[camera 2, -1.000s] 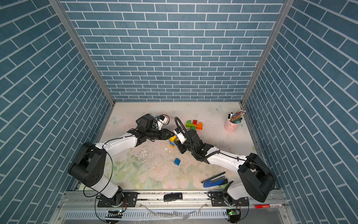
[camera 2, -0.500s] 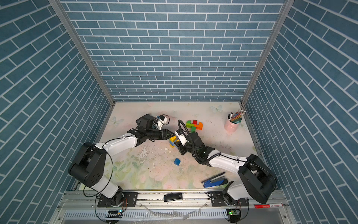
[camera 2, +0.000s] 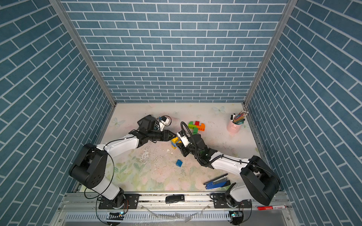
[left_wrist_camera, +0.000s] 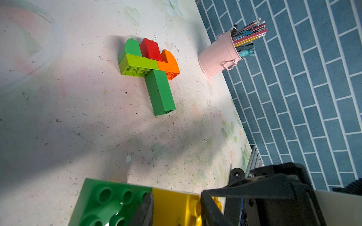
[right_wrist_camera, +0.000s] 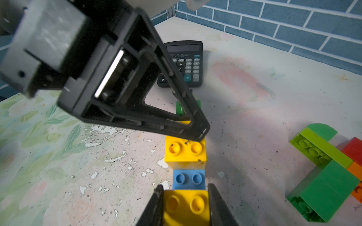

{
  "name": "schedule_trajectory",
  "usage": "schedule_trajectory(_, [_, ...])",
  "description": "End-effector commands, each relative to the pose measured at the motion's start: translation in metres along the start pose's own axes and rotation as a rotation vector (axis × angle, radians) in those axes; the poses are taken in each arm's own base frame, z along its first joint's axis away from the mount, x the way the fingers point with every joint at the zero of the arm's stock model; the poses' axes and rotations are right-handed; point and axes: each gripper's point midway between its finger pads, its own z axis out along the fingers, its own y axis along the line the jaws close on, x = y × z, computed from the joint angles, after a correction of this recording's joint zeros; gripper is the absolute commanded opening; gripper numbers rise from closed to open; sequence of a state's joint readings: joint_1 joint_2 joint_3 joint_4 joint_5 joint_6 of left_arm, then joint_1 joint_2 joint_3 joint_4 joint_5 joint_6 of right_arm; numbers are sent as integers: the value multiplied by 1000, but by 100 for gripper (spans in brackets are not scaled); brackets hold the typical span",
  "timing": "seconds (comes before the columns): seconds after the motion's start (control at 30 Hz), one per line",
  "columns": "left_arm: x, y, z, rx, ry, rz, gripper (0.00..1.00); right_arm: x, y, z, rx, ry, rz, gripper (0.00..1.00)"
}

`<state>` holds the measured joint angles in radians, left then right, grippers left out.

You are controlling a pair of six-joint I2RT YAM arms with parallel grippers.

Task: Assemble a fork with lego
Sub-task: Assemble the lego brick with the lego brick.

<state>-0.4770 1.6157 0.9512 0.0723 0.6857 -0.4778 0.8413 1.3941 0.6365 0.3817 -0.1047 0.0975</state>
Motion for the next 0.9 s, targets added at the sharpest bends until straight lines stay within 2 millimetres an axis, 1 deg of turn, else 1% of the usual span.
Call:
schedule_trajectory(0.0, [7,14,-2,-58,24,-18,41,25,-3,5,11,107,15,21])
schedule_trajectory(0.13, [8,15,-2,-61,26,-17,40,30,-9,4,43,131,15,20])
schedule_trajectory(0.43, [7,14,-3,-61,21,-18,40,39,-11,5,60,181,4,20])
schedule_trajectory(0.67, [8,14,-4,-66,23,-19,40,37,-11,5,58,173,2,22])
schedule_trajectory(0.73, [8,14,-4,-66,22,-19,40,36,-10,5,51,165,4,25])
schedule_trajectory(0.77, [7,14,-4,-64,21,-17,40,34,-9,5,49,158,6,28])
schedule_trajectory(0.87, [7,13,-5,-63,19,-16,40,25,-7,4,38,123,21,45])
